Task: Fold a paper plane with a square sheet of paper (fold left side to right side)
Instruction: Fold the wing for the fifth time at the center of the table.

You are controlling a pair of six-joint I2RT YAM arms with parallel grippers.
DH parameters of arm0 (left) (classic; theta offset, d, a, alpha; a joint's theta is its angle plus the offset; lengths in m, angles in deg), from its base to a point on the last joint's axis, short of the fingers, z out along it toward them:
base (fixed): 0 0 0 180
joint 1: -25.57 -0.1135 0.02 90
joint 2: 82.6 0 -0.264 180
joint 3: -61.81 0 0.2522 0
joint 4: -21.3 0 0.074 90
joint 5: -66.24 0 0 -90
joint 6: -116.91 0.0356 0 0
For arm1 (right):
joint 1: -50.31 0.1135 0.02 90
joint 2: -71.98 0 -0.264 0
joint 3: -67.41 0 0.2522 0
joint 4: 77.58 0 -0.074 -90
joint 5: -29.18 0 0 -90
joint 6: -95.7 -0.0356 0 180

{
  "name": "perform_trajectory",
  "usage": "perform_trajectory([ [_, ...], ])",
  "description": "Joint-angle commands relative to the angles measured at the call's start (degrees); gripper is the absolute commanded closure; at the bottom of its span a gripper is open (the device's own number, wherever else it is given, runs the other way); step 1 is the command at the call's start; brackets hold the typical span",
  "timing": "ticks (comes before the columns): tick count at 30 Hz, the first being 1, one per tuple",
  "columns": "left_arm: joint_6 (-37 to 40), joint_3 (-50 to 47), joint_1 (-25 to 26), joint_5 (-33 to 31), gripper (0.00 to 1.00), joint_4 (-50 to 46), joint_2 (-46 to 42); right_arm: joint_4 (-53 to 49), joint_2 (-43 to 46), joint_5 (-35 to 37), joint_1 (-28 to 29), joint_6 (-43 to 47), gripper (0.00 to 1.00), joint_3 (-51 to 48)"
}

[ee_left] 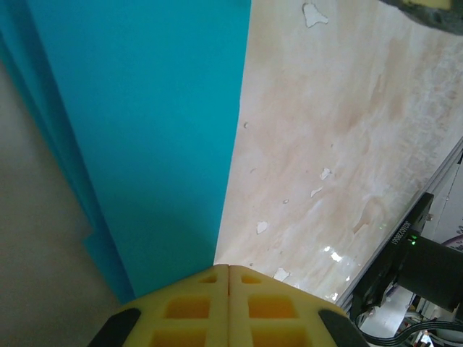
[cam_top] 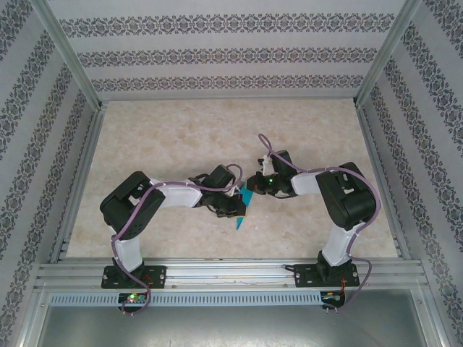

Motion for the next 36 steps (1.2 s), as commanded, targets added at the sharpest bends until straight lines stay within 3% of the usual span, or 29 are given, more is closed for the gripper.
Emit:
perform_trajectory([
  [1, 1.42, -0.87, 0.30, -1.33, 0.93, -2.29, 1.45, -8.12, -3.47, 3.58, 1.20, 0.83, 1.00, -1.50],
  [12, 1.11, -2.63, 0.28, -1.83, 0.94, -1.26, 2.74, -9.93, -1.18, 1.86, 1.30, 1.09, 1.00, 0.97],
  [22, 1.86, -4.43, 0.36, -3.44, 0.97, -0.98, 3.00, -11.86, 10.16, -0.29, 0.06, 2.48, 1.00, 3.17],
  [29, 2.65, -4.44, 0.28, -3.44, 0.98, -0.94, 2.94, -5.96, 13.82, 0.25, 3.16, 0.79, 1.00, -4.18],
  [36, 3.17, -4.27, 0.28, -3.75, 0.98, -1.76, 2.86, -1.02, 10.47, 0.41, 5.13, -0.07, 1.00, -5.66],
])
